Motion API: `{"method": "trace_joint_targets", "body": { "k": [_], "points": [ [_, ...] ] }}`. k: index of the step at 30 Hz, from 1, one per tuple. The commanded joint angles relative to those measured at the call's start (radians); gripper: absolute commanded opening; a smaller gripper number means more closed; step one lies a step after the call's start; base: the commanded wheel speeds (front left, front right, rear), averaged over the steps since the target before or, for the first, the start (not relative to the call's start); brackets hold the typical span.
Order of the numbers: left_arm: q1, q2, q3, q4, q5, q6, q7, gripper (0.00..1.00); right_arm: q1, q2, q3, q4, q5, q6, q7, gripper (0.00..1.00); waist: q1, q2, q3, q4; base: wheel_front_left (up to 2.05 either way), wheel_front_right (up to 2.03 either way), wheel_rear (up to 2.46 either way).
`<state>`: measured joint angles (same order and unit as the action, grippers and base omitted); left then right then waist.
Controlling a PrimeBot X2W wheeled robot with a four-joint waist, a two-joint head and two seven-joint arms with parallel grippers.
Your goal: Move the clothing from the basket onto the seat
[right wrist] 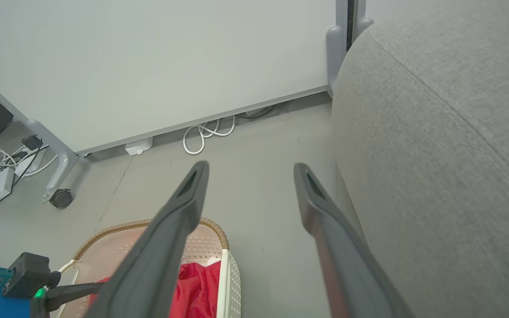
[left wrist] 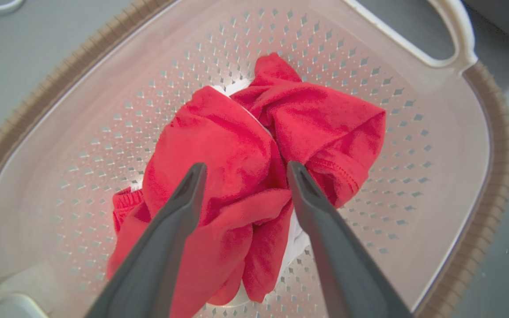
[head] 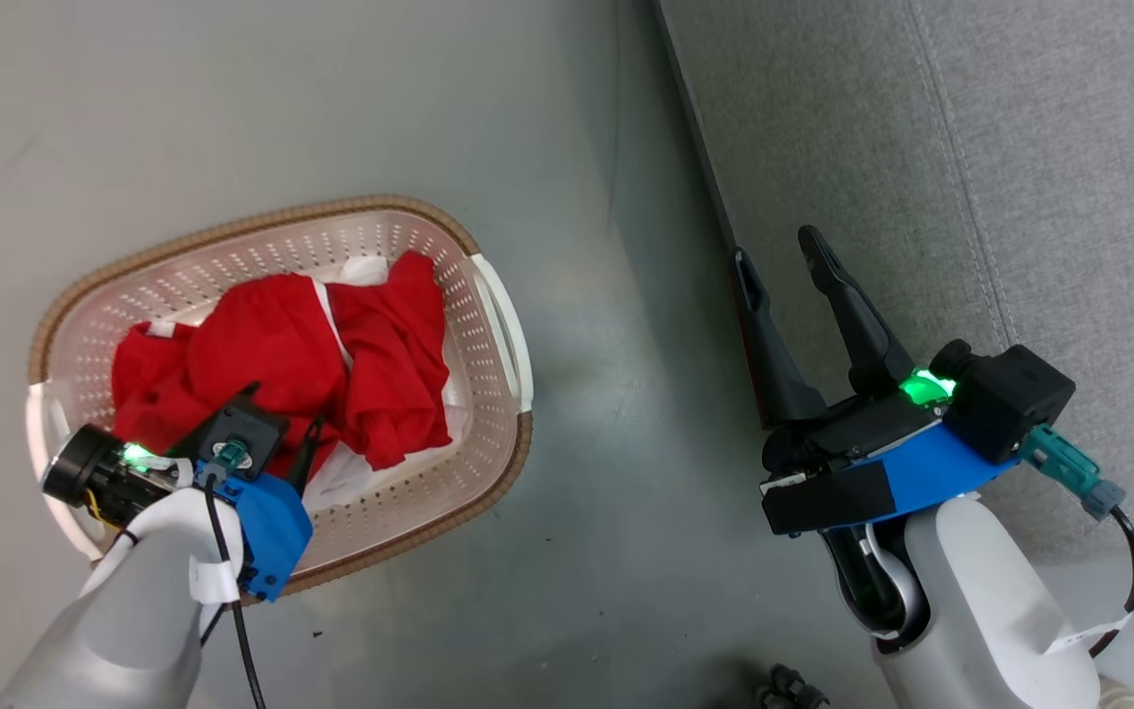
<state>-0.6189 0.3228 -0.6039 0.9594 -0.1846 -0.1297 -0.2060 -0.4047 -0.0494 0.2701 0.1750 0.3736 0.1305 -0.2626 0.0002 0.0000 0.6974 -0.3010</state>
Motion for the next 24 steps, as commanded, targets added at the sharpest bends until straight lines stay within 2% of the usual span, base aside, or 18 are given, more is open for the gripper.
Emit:
{"method": "trace_joint_targets", "body": {
  "k": [1, 9, 18, 24],
  "points": [
    [-0.027, 0.014, -0.018, 0.014, -0.007, -0.001, 0.012, 1.00, -0.018, -0.002, 0.005, -0.008, 0.011, 0.000, -0.003, 1.00, -0.0002, 0.0000, 0.035, -0.018, 0.00, 0.00, 0.00],
    [-0.118, 0.055, -0.110, 0.098, 0.004, -0.001, 0.106, 1.00, -0.032, -0.002, 0.026, -0.030, 0.031, 0.000, -0.003, 1.00, -0.0002, 0.0000, 0.095, -0.027, 0.00, 0.00, 0.00],
    [-0.187, 0.063, -0.212, 0.170, 0.089, 0.003, 0.197, 1.00, -0.048, -0.002, 0.041, -0.045, 0.053, 0.000, -0.003, 1.00, -0.0002, 0.0000, 0.133, -0.039, 0.00, 0.00, 0.00],
    [-0.216, 0.063, -0.271, 0.192, 0.128, 0.001, 0.223, 1.00, -0.054, -0.002, 0.049, -0.050, 0.066, 0.000, -0.003, 1.00, -0.0002, 0.0000, 0.147, -0.047, 0.00, 0.00, 0.00]
  ]
}}
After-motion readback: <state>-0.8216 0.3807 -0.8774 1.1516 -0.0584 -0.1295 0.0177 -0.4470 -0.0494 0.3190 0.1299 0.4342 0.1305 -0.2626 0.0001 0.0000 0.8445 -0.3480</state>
